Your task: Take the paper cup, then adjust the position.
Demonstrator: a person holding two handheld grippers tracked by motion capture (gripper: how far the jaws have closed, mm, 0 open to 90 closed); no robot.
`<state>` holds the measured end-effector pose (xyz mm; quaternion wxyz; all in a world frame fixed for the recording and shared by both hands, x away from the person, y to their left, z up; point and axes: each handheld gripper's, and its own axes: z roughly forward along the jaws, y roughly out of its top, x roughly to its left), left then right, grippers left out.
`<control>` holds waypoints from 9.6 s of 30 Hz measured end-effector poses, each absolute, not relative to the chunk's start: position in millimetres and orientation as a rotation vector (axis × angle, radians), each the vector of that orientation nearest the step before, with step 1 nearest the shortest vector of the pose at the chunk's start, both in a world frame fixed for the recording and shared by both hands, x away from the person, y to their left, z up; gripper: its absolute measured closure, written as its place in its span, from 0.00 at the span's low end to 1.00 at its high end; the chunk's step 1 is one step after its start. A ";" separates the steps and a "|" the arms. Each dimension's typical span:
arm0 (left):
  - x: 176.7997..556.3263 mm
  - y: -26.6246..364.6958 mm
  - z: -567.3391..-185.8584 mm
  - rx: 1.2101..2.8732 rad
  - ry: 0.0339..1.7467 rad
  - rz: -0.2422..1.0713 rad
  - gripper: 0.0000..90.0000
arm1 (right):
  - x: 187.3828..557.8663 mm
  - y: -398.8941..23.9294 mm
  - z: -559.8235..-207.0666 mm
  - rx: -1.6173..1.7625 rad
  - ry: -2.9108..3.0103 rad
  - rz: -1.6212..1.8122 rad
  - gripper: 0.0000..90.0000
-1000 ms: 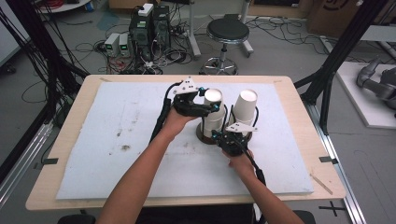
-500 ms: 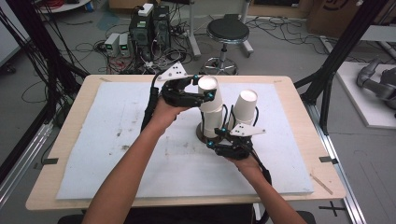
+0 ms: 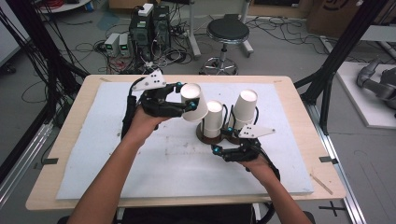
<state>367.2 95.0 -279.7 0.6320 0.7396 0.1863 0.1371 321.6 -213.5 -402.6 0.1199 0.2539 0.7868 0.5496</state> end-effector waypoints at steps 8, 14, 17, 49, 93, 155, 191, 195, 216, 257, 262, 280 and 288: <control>352.9 117.7 -298.5 1.706 0.453 0.301 0.39 | 322.4 -218.1 -400.8 0.685 2.330 1.574 0.24; 347.2 121.6 -313.9 1.752 0.446 0.285 0.39 | 324.4 -221.7 -397.3 0.649 2.313 1.567 0.24; 345.8 122.0 -320.9 1.758 0.450 0.281 0.39 | 323.9 -220.1 -397.3 0.650 2.320 1.571 0.24; 323.8 112.5 -369.9 1.777 0.440 0.226 0.39 | 319.6 -195.1 -395.2 0.451 2.388 1.684 0.23; 327.2 90.6 -370.5 1.783 0.350 0.113 0.38 | 336.9 -164.3 -401.8 0.273 2.493 1.735 0.40; 320.3 95.1 -368.7 1.811 0.284 0.069 0.29 | 328.4 -166.4 -401.8 0.163 2.587 1.647 0.36; 319.6 98.2 -369.2 1.690 0.251 0.048 0.33 | 330.1 -176.8 -398.9 0.231 2.496 1.839 0.31; 319.8 96.8 -369.9 1.730 0.261 0.068 0.24 | 331.2 -177.7 -397.3 0.234 2.514 1.788 0.32; 321.8 102.6 -367.7 1.718 0.218 0.014 0.40 | 328.1 -176.3 -397.3 0.234 2.547 1.750 0.22; 312.8 104.1 -368.4 1.583 0.215 0.010 0.40 | 330.7 -194.6 -383.9 0.139 2.484 1.935 0.30; 312.1 101.0 -368.7 1.686 0.251 0.100 0.33 | 332.6 -195.7 -383.8 0.141 2.510 1.872 0.32; 313.8 99.4 -378.7 1.821 0.211 0.020 0.37 | 329.6 -192.1 -382.7 0.112 2.587 1.736 0.31; 315.9 103.1 -379.9 1.779 0.181 -0.006 0.39 | 329.6 -194.3 -381.3 0.136 2.564 1.796 0.22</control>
